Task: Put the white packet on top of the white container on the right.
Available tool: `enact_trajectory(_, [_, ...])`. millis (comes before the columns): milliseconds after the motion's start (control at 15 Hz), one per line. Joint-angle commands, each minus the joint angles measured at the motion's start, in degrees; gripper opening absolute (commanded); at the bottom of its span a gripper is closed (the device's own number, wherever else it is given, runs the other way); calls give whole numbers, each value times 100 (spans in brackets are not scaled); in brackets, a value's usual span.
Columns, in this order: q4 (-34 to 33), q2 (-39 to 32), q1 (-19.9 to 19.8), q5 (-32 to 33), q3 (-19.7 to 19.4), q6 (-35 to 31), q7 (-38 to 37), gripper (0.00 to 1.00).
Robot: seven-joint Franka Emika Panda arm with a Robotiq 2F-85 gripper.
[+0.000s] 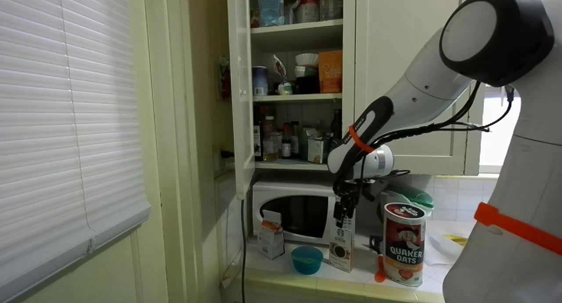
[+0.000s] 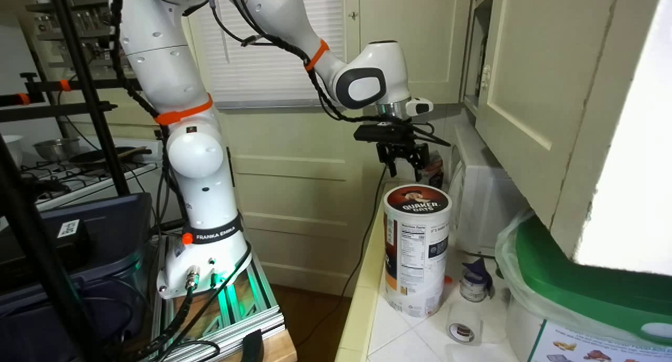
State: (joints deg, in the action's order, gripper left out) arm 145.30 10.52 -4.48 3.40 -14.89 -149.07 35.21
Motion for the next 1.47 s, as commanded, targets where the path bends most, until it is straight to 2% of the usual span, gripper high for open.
enact_trajectory(0, [-155, -370, 26, -417, -52, -211, 538, 75])
enact_trajectory(267, [-298, -640, -31, -757, 4, -355, 984, 70])
enact_trajectory(333, [-332, -704, -45, -844, 13, -405, 1093, 74])
enact_trajectory(533, [-434, -864, -87, -1152, 49, -418, 1440, 63])
enact_trajectory(667, [-493, -956, -139, -1278, 86, -385, 1597, 49])
enact_trajectory(733, [-511, -999, -164, -1322, 106, -407, 1682, 34])
enact_trajectory(1000, [-570, -1119, -270, -1394, 190, -479, 1862, 1])
enact_trajectory(1400, [-639, -1122, -408, -1286, 269, -360, 1769, 0])
